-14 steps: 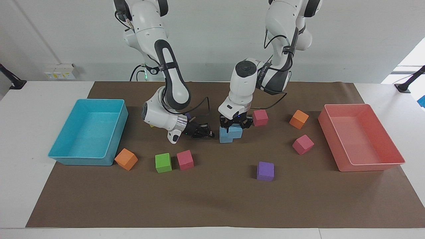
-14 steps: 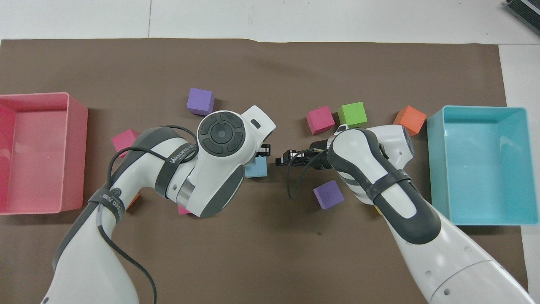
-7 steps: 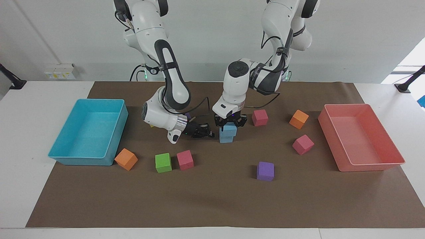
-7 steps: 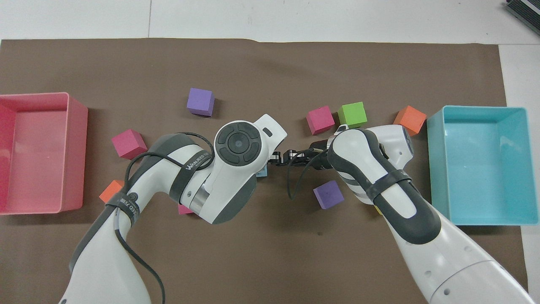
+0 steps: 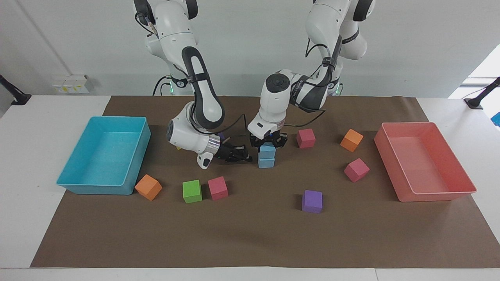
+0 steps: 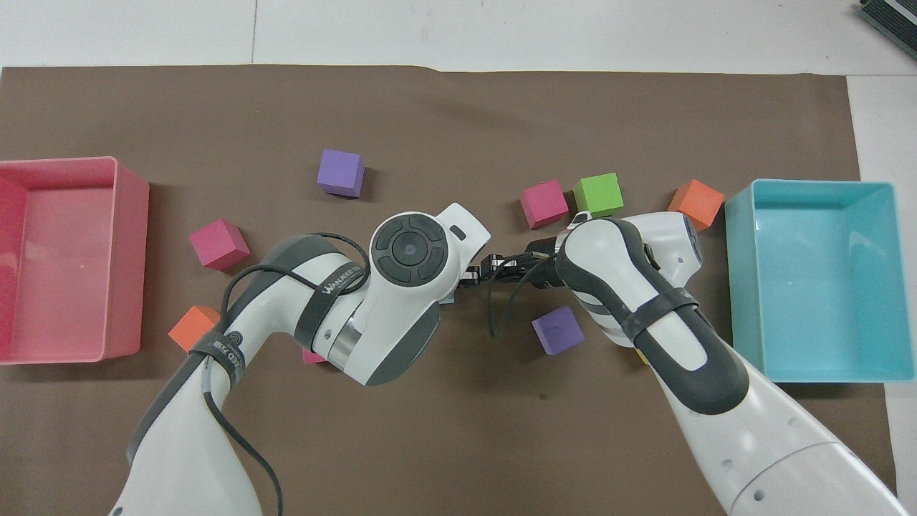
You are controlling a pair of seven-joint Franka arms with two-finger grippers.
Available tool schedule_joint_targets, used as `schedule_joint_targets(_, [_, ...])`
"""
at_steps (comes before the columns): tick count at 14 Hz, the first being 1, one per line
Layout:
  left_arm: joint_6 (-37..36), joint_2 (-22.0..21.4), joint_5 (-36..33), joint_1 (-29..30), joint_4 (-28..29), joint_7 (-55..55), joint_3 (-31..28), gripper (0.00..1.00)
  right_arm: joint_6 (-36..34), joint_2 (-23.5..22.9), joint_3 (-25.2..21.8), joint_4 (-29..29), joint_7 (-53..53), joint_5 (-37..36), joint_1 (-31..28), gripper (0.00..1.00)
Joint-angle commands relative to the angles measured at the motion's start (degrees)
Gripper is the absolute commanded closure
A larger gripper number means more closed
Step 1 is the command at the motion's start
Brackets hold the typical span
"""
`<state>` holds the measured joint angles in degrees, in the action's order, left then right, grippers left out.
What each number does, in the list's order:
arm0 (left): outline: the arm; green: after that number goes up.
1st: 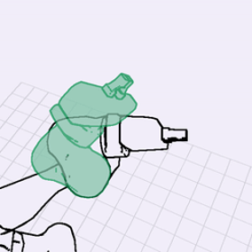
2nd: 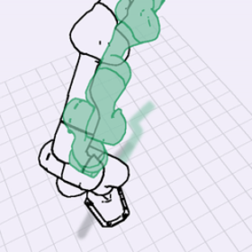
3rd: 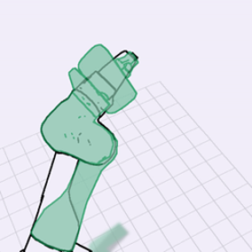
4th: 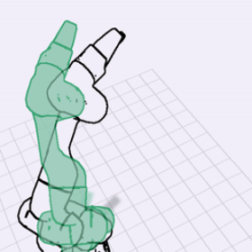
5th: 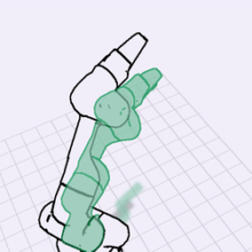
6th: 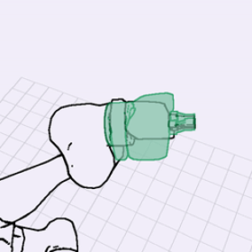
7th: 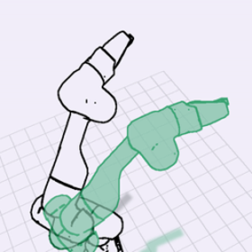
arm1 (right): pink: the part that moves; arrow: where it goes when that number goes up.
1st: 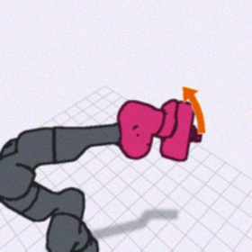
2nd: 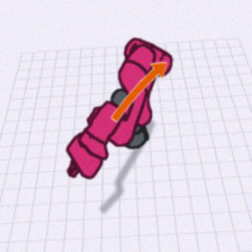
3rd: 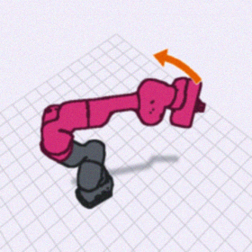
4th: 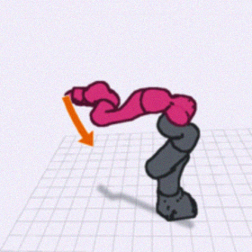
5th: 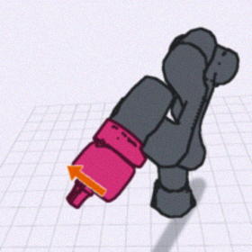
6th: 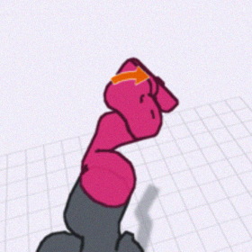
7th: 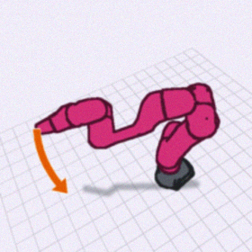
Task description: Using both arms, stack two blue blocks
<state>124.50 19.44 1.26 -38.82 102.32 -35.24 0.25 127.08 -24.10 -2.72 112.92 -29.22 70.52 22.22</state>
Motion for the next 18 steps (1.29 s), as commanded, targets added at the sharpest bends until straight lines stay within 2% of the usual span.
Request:
schedule_joint_targets(1, [0.57,-1.34,0.85,-1.35,1.91,-1.24,-1.04,0.96,1.41,0.37,0.34,0.89,-2.69,1.28,-0.07,1.0])
schedule_joint_targets(3, [0.57,-1.34,0.85,-1.35,1.83,-1.24,-1.04,0.95,1.41,0.37,0.34,0.89,-2.69,1.28,-0.07,1.0])
schedule_joint_targets(6, [0.66,-1.34,0.85,-1.35,1.83,-1.41,-1.04,0.87,1.41,0.37,0.34,0.89,-2.69,1.28,-0.07,1.0])
schedule_joint_targets(15, [1.98,-1.25,0.85,-1.26,1.83,-1.33,-1.04,0.84,1.41,0.37,0.34,0.89,-2.69,1.28,-0.07,1.0])
schedule_joint_targets(16, [1.98,-1.25,0.85,-1.18,1.83,-1.33,-1.12,0.82,1.41,0.37,0.34,0.89,-2.69,1.28,-0.07,1.0])
schedule_joint_targets(17, [1.98,-1.25,0.85,-1.17,1.91,-1.33,-1.04,0.76,1.41,0.37,0.34,0.89,-2.69,1.28,-0.07,1.0])
schedule_joint_targets(18, [1.98,-1.25,0.85,-1.17,1.83,-1.41,-1.12,0.65,1.41,0.37,0.34,0.89,-2.69,1.28,-0.07,1.0])
